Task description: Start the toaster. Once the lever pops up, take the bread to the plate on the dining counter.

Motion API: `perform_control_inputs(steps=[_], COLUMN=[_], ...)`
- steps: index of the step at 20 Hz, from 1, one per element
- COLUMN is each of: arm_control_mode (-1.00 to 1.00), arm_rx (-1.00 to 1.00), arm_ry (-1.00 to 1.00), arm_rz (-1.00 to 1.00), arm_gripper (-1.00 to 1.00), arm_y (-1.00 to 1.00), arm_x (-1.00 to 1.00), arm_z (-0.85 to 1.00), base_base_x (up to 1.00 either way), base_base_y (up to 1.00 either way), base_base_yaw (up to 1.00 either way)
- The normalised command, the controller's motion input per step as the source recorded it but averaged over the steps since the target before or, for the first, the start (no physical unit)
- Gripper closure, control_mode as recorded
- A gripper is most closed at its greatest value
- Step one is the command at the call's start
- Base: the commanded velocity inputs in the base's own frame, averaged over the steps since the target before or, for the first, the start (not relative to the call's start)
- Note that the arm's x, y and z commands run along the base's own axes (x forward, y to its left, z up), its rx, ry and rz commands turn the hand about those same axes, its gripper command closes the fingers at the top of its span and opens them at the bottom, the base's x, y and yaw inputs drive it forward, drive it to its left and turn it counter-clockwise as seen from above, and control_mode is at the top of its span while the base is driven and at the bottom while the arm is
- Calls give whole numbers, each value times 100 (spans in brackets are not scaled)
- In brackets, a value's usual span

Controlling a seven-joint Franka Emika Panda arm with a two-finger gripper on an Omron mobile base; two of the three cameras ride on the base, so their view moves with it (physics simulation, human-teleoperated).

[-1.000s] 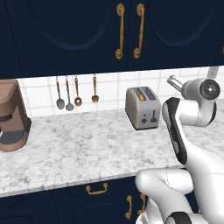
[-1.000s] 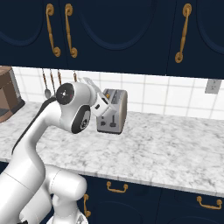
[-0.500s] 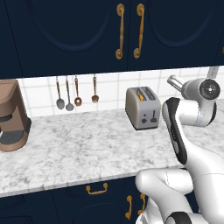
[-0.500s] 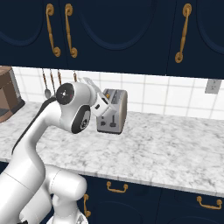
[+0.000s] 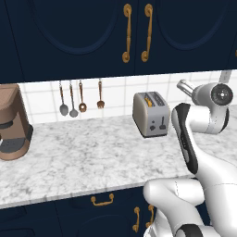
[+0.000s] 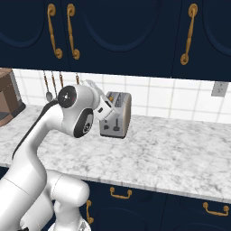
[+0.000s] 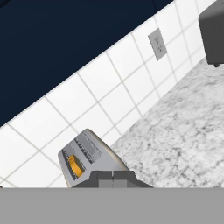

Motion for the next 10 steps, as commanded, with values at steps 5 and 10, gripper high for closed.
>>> perform_control_inputs(steps=[5, 10], arm_control_mode=[-100, -100], arm_rx=[0, 0], arm_ry=[0, 0], arm_rz=[0, 0], arm_gripper=[100, 100], arm_y=[0, 0], arm_x=[0, 0], arm_z=[0, 0], base_base_x=[0, 0], base_base_y=[0, 0], base_base_yaw=[0, 0])
